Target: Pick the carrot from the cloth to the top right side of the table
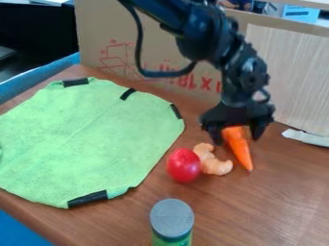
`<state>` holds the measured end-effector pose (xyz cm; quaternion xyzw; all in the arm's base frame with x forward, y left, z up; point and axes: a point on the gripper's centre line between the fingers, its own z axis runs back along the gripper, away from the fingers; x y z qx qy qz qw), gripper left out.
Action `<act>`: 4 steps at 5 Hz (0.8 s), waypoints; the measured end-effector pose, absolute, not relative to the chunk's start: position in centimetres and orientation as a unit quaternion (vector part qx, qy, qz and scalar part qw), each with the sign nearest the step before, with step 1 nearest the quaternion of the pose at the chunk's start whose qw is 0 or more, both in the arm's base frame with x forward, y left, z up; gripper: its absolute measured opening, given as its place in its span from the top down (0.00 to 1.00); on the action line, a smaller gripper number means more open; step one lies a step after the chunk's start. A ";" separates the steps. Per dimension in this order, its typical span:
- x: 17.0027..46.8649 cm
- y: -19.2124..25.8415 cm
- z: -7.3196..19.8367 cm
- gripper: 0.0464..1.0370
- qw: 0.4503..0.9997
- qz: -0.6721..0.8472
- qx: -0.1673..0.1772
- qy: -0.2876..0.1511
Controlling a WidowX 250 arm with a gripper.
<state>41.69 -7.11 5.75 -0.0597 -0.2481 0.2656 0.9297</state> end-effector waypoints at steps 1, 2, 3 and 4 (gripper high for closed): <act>41.3 -6.2 8.6 0.03 0.937 0.240 -0.095 -0.236; 40.5 -6.1 11.9 0.04 0.949 0.185 -0.131 -0.218; 39.6 -4.0 14.5 0.04 0.969 0.153 -0.096 -0.166; 38.1 -2.5 16.9 0.04 0.976 0.132 -0.053 -0.166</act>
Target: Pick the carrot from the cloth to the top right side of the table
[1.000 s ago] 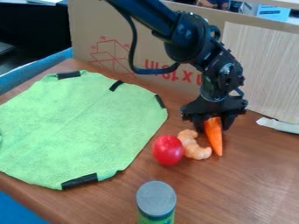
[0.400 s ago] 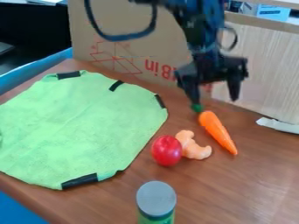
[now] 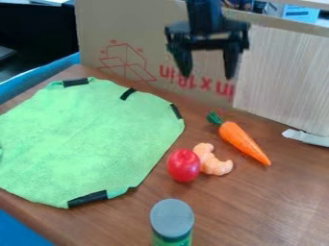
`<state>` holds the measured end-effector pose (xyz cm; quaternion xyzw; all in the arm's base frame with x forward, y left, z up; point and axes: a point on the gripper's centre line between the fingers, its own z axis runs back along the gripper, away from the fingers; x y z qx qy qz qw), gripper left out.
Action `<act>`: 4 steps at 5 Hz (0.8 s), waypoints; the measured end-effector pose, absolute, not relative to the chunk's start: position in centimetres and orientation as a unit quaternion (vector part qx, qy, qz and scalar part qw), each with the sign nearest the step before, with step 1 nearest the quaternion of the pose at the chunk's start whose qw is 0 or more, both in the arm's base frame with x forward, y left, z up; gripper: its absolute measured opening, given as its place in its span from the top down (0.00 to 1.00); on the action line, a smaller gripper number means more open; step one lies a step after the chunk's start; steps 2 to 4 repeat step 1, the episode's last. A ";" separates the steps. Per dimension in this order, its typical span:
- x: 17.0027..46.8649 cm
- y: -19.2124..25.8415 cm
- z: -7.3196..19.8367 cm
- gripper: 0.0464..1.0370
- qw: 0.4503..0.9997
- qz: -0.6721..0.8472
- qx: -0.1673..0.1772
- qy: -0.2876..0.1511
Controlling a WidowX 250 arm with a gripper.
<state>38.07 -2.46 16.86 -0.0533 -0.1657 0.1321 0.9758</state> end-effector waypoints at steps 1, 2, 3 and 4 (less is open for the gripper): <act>37.0 -1.0 19.4 0.04 0.980 0.124 -0.006 -0.157; 37.0 -1.0 19.4 0.04 0.980 0.124 -0.006 -0.157; 37.0 -1.0 19.4 0.04 0.980 0.124 -0.006 -0.157; 37.0 -1.0 19.4 0.04 0.980 0.124 -0.006 -0.157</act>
